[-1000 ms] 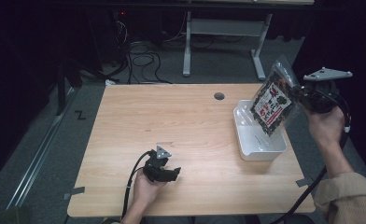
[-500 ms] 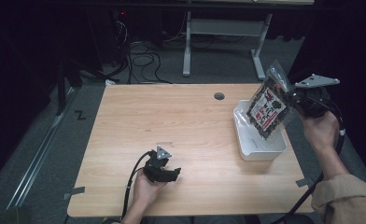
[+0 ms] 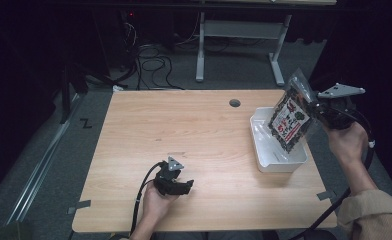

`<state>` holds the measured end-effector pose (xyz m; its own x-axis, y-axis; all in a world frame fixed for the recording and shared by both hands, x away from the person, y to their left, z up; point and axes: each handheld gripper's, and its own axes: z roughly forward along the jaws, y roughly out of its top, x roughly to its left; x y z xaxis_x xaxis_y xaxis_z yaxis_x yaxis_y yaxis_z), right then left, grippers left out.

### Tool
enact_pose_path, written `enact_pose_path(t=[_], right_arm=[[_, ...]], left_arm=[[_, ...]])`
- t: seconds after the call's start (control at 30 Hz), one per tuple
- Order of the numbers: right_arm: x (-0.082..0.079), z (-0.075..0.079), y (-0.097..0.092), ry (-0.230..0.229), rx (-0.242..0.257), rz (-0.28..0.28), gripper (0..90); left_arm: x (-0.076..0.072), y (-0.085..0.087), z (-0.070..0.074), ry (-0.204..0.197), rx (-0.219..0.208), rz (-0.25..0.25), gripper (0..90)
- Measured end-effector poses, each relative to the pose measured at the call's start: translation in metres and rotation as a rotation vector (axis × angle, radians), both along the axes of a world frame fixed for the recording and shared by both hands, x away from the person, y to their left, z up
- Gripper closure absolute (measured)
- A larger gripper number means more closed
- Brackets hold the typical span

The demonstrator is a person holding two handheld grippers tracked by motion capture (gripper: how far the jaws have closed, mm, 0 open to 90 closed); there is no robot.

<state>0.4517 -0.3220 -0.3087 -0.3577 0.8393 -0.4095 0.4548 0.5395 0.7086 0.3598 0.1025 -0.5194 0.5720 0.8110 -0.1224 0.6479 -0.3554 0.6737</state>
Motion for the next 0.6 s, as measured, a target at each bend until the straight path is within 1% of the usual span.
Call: enact_pose_path(t=[0.03, 0.1, 0.13, 0.27, 0.33, 0.4, 0.43, 0.47, 0.5, 0.6], right_arm=[[0.001, -0.007, -0.001, 0.007, 0.001, 0.01, 89.1], [0.001, -0.009, -0.001, 0.009, -0.004, 0.011, 89.1], [0.003, -0.014, 0.0, 0.03, -0.016, 0.01, 89.0], [0.004, -0.018, 0.0, 0.032, -0.005, 0.006, 88.4], [0.004, -0.02, -0.001, 0.034, -0.014, 0.01, 87.8], [0.004, -0.022, -0.001, 0.033, -0.008, 0.007, 87.7], [0.007, -0.028, -0.002, 0.054, -0.023, -0.003, 87.3], [0.007, -0.028, -0.002, 0.054, -0.023, -0.003, 87.3], [0.009, -0.032, -0.004, 0.067, -0.032, -0.011, 87.0], [0.011, -0.034, -0.006, 0.069, -0.03, -0.02, 86.7]], left_arm=[[0.0, 0.0, 0.0, 0.001, 0.002, -0.001, 32.8], [0.0, -0.001, -0.001, 0.003, 0.006, -0.003, 32.7], [0.0, -0.001, -0.001, 0.004, 0.007, -0.004, 32.7], [0.0, -0.001, -0.001, 0.004, 0.007, -0.002, 32.7], [0.0, -0.001, -0.001, 0.003, 0.007, -0.002, 32.7], [0.0, -0.001, -0.001, 0.003, 0.007, -0.004, 32.7], [0.0, -0.001, -0.001, 0.004, 0.007, -0.004, 32.7], [0.0, -0.002, -0.001, 0.005, 0.009, -0.005, 32.7], [0.0, -0.002, -0.002, 0.005, 0.009, -0.007, 32.7], [0.0, -0.002, -0.002, 0.005, 0.008, -0.005, 32.7]])
